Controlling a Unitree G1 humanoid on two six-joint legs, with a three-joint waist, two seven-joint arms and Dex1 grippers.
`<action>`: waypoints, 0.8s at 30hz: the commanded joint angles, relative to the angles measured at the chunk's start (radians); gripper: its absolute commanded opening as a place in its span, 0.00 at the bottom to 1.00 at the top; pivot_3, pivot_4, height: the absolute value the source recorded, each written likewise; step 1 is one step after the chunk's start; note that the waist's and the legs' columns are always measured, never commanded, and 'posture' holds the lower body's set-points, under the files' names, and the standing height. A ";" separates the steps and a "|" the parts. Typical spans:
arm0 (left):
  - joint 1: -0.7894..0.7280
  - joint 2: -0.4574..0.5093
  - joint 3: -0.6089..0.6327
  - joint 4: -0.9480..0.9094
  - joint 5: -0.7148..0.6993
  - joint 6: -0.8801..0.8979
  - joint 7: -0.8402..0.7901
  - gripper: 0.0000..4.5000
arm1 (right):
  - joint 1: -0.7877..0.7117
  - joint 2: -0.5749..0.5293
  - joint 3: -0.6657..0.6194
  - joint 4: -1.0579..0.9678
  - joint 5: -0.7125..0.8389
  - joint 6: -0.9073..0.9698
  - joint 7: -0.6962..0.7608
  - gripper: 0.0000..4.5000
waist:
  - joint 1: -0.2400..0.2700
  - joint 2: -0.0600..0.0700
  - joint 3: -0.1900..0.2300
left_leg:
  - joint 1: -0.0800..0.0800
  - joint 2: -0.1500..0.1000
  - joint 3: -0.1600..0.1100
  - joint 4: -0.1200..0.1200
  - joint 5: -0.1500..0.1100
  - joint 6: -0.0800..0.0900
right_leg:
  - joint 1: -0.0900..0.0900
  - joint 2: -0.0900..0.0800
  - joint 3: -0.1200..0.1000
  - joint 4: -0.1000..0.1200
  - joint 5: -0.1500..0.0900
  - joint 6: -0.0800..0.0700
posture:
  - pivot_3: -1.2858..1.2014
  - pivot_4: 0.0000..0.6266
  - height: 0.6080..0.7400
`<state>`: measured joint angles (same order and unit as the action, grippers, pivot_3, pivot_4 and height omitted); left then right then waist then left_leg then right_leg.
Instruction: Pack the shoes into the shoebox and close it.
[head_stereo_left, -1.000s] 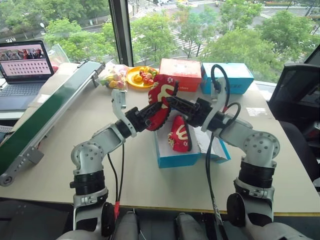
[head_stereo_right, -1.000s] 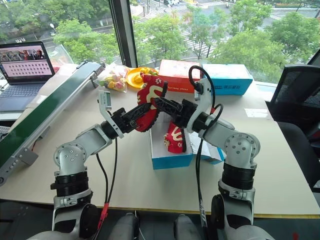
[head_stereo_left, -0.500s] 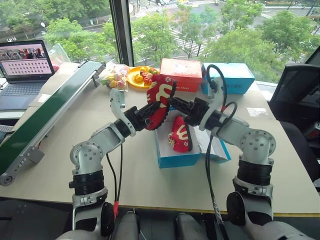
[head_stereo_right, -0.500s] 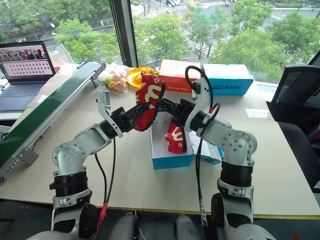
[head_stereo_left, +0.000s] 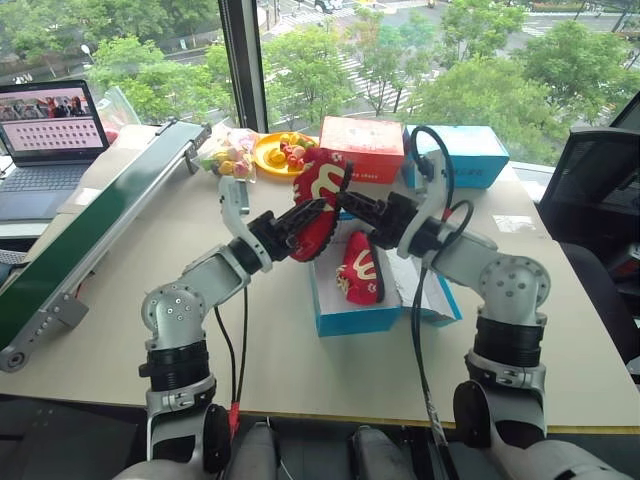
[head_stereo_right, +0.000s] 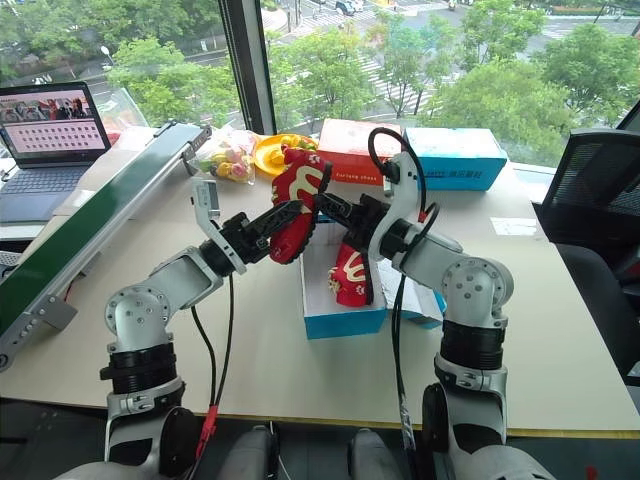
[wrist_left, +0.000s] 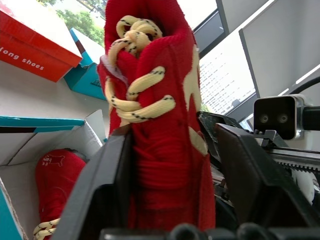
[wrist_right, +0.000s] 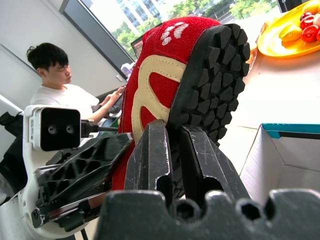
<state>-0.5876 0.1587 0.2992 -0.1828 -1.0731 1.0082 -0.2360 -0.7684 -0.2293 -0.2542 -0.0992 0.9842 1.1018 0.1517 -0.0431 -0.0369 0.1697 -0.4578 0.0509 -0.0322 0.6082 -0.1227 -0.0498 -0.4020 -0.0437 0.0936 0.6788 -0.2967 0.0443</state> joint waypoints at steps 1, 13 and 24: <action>0.036 0.089 0.004 -0.062 0.006 -0.004 -0.037 0.99 | -0.034 -0.066 -0.054 0.006 0.000 -0.016 0.014 0.00 | 0.000 0.000 0.000 | 0.000 0.000 0.000 0.000 0.000 0.000 | 0.000 0.000 0.000 0.000 0.000 0.000 | 0.52 0.24 0.99; 0.185 0.426 -0.094 -0.145 0.154 -0.068 -0.286 0.99 | -0.031 -0.194 -0.021 0.004 0.041 0.082 0.094 0.00 | -0.001 0.001 0.001 | 0.000 0.000 0.001 -0.002 0.000 0.000 | -0.001 0.000 0.001 -0.001 0.000 0.000 | 0.52 0.24 0.99; 0.246 0.552 -0.164 -0.264 0.238 -0.163 -0.457 0.99 | -0.036 -0.260 0.122 0.083 -0.051 0.099 0.294 0.00 | 0.003 0.002 0.001 | -0.001 0.001 0.003 -0.005 0.000 0.000 | -0.001 0.000 0.001 -0.006 0.000 0.000 | 0.52 0.24 0.99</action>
<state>-0.3377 0.7155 0.1351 -0.4019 -0.8265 0.8570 -0.6886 -0.7839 -0.4721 -0.1274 -0.0224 0.9561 1.2398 0.4109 -0.0405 -0.0350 0.1709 -0.4583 0.0516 -0.0295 0.6034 -0.1229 -0.0497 -0.4031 -0.0441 0.0949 0.6724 -0.2971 0.0440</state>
